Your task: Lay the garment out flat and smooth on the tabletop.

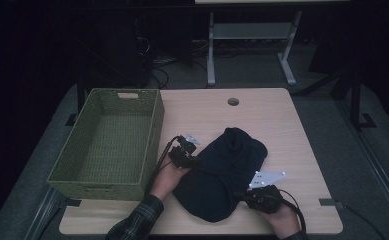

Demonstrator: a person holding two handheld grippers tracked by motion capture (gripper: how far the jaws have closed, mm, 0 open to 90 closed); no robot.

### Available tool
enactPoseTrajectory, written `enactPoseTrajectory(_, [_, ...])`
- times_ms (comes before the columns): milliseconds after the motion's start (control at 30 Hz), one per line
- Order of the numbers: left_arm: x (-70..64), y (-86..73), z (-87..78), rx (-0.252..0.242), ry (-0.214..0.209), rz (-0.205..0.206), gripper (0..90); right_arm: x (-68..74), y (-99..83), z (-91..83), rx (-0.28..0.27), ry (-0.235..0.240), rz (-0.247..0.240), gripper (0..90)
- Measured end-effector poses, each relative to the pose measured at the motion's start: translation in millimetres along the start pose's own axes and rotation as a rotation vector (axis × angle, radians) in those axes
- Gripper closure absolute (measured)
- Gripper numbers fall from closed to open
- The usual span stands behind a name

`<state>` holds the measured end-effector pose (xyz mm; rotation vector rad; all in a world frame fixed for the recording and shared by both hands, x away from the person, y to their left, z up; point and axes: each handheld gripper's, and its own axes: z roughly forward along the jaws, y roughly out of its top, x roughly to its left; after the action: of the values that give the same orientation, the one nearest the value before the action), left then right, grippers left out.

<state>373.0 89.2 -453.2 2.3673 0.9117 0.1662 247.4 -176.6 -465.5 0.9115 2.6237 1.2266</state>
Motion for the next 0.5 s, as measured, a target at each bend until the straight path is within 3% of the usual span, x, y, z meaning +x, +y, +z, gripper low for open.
enactPoseTrajectory(100, [-0.8, -1.0, -0.6, 0.008, -0.008, 0.005, 89.6, 0.6, -1.0, 5.5, 0.037, -0.013, -0.012, 89.6])
enactPoseTrajectory(267, [-2.2, -4.4, -3.2, 0.017, -0.026, 0.01, 89.7, -2.9, -1.5, 4.5, 0.041, -0.013, 0.005, 89.8])
enactPoseTrajectory(500, [-9.1, -10.3, -8.1, 0.041, -0.048, 0.033, 89.8, -14.1, -4.2, -2.1, 0.044, -0.068, 0.021, 89.7])
